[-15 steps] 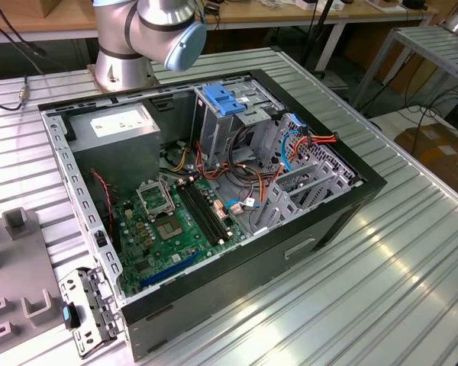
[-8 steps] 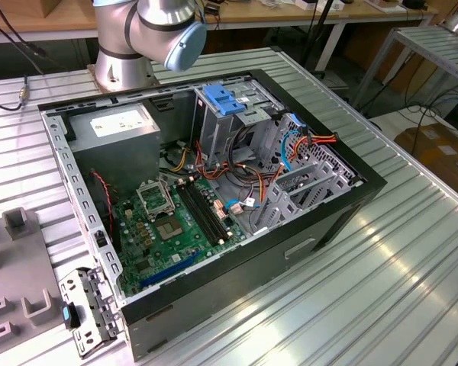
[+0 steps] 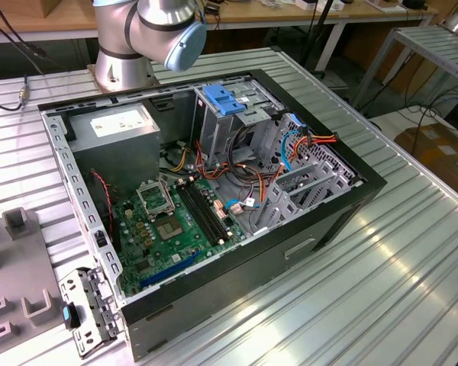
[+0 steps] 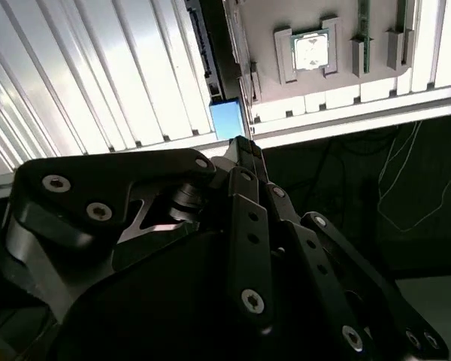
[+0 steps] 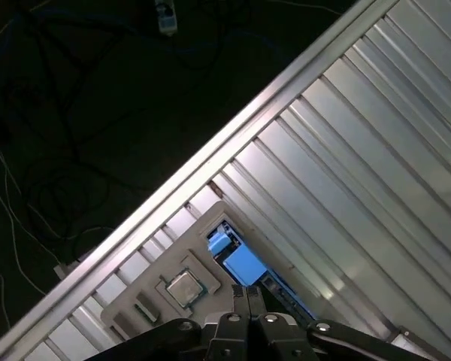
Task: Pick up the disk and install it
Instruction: 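Pick up the disk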
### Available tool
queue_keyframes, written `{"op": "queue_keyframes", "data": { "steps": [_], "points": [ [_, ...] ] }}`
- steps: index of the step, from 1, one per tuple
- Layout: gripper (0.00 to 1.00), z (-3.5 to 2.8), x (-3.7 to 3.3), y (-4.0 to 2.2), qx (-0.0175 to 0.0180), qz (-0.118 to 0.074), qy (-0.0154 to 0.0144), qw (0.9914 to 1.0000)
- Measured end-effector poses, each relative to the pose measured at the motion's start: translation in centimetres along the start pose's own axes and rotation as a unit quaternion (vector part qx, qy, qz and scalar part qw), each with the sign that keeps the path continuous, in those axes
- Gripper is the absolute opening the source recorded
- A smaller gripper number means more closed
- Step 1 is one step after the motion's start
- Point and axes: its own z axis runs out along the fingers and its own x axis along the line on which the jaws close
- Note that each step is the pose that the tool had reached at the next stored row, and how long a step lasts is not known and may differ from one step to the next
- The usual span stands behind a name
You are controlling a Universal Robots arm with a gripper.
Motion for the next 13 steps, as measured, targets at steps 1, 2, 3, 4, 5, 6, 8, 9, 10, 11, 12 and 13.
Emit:
{"op": "queue_keyframes", "data": {
  "steps": [1,2,3,4,5,6,8,9,10,11,12,13],
  "points": [
    [0.11,0.0,0.0,0.0,-0.0002,-0.009,0.0004,0.99996],
    [0.11,0.0,0.0,0.0,-0.0004,-0.017,0.0007,0.99986],
    [0.11,0.0,0.0,0.0,-0.0006,-0.024,0.001,0.9997],
    [0.11,0.0,0.0,0.0,-0.0008,-0.033,0.0014,0.99947],
    [0.11,0.0,0.0,0.0,-0.001,-0.041,0.0018,0.99917],
    [0.11,0.0,0.0,0.0,-0.0013,-0.052,0.0023,0.99863],
    [0.11,0.0,0.0,0.0,-0.0018,-0.075,0.0032,0.99715],
    [0.11,0.0,0.0,0.0,-0.0021,-0.085,0.0037,0.99636],
    [0.11,0.0,0.0,0.0,-0.0024,-0.098,0.0042,0.9952],
    [0.11,0.0,0.0,0.0,-0.0024,-0.101,0.0043,0.99492],
    [0.11,0.0,0.0,0.0,-0.0025,-0.104,0.0045,0.99458],
    [0.11,0.0,0.0,0.0,-0.0026,-0.107,0.0046,0.99424]
  ]
}}
